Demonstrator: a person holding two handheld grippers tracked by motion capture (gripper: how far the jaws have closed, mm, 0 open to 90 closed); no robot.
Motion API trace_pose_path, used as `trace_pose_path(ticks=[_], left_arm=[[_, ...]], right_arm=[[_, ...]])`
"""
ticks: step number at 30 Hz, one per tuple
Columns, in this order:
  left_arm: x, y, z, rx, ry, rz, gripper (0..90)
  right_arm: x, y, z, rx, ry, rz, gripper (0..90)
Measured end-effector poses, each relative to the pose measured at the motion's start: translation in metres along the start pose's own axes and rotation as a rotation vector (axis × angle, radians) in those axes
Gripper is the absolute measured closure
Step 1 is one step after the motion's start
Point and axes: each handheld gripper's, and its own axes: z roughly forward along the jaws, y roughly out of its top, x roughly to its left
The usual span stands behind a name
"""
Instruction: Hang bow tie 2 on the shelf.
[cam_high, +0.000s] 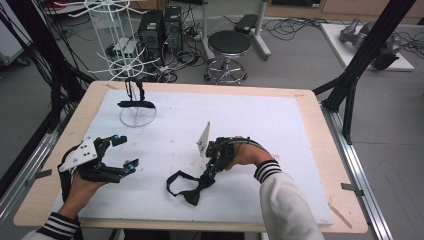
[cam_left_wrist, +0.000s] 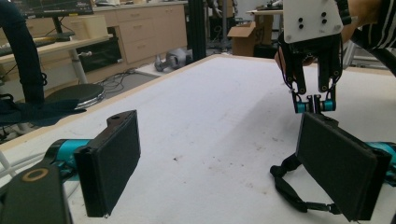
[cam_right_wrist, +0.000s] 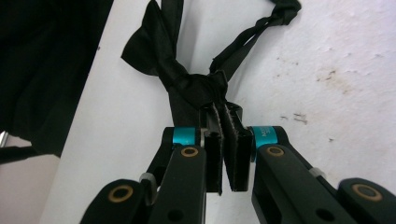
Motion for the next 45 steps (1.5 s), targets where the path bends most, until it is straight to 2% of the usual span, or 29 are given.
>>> trace_pose_path(ticks=[2,3,4,10,11,14,19,21,22,25,30,31,34,37,41,45], left_arm=[[0.0,0.001,0.0,0.0,0.0,0.003,14.3],[0.0,0.002,0.0,-0.002,0.001,0.001,14.3],[0.0,0.002,0.0,-0.004,0.0,0.001,14.3],[-0.001,0.008,0.0,-0.009,-0.001,0.012,14.3],[-0.001,0.009,0.0,-0.008,-0.002,0.013,14.3],[-0.001,0.011,-0.001,-0.018,0.0,0.017,14.3],[-0.003,0.017,-0.003,-0.024,0.002,0.029,14.3],[-0.003,0.019,-0.005,-0.028,0.002,0.031,14.3],[-0.003,0.02,-0.005,-0.031,0.004,0.034,14.3],[-0.005,0.024,-0.007,-0.036,0.001,0.039,14.3],[-0.009,0.03,-0.009,-0.043,-0.008,0.052,14.3],[-0.01,0.031,-0.009,-0.044,-0.009,0.055,14.3],[-0.011,0.033,-0.008,-0.043,-0.016,0.058,14.3],[-0.012,0.036,-0.006,-0.046,-0.022,0.057,14.3],[-0.013,0.042,-0.003,-0.047,-0.033,0.064,14.3],[-0.016,0.05,0.002,-0.046,-0.055,0.07,14.4]], right_arm=[[0.0,0.0,-0.003,-0.018,-0.017,-0.022,87.6],[0.002,0.0,-0.005,-0.023,-0.027,-0.006,87.7],[0.001,0.0,-0.007,-0.045,-0.036,-0.021,87.7],[0.005,0.0,-0.021,-0.116,-0.119,0.005,87.5],[0.005,0.0,-0.023,-0.132,-0.117,0.021,87.5],[0.008,0.0,-0.029,-0.166,-0.129,0.028,87.5],[0.01,0.001,-0.037,-0.213,-0.185,0.046,87.4],[0.012,0.001,-0.041,-0.239,-0.21,0.059,87.3],[0.012,0.001,-0.043,-0.269,-0.207,0.063,87.3],[0.015,0.001,-0.046,-0.302,-0.237,0.063,87.3],[0.018,-0.001,-0.05,-0.353,-0.301,0.105,87.3],[0.019,-0.001,-0.051,-0.368,-0.325,0.115,87.3],[0.022,-0.004,-0.055,-0.434,-0.354,0.145,87.3],[0.025,-0.005,-0.059,-0.493,-0.38,0.151,87.3],[0.03,-0.003,-0.064,-0.566,-0.446,0.16,87.3],[0.038,-0.001,-0.068,-0.655,-0.486,0.192,87.3]])
